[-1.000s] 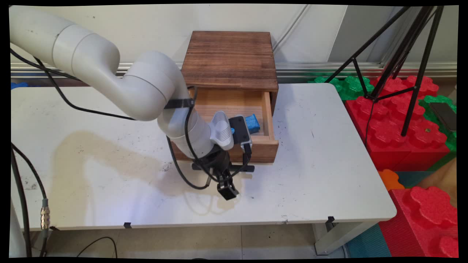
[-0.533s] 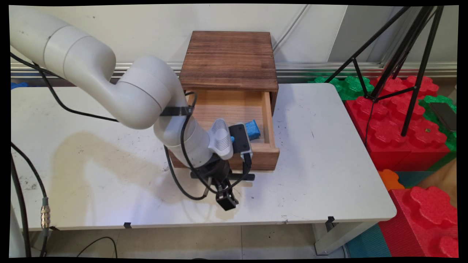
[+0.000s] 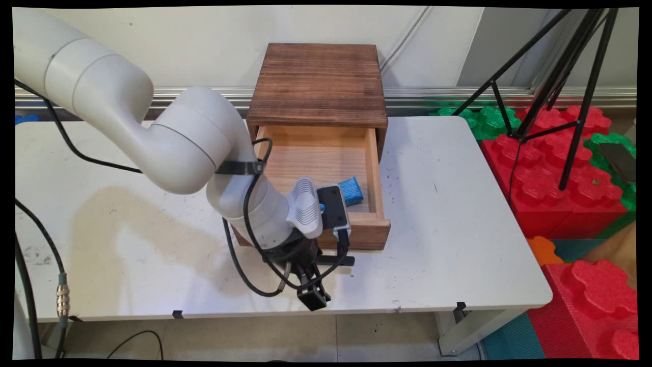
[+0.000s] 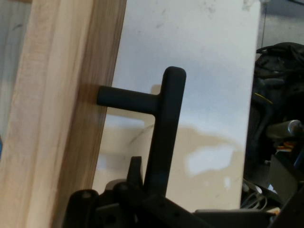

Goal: Open the drawer

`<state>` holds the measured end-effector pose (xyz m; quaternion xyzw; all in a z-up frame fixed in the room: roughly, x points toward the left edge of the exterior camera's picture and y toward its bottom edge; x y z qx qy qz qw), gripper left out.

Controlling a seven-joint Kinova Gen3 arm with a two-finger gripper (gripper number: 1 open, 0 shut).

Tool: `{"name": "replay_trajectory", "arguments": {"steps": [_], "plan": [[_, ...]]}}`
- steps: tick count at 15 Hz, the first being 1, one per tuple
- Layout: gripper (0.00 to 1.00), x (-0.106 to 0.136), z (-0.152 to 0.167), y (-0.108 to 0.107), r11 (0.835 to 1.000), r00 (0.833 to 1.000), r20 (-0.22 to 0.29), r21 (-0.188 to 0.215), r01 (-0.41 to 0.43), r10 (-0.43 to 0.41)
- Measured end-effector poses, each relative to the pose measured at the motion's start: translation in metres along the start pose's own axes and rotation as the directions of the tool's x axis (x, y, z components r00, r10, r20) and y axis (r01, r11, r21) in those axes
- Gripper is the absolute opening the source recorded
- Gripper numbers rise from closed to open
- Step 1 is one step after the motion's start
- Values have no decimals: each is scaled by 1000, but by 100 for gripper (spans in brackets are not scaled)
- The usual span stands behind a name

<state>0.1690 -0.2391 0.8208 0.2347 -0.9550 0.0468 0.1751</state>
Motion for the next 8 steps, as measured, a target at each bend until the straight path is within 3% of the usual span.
{"name": "replay_trajectory", "arguments": {"steps": [8], "plan": [[100,-4,-5,14,1000,1000,6,-9,-4,4]]}}
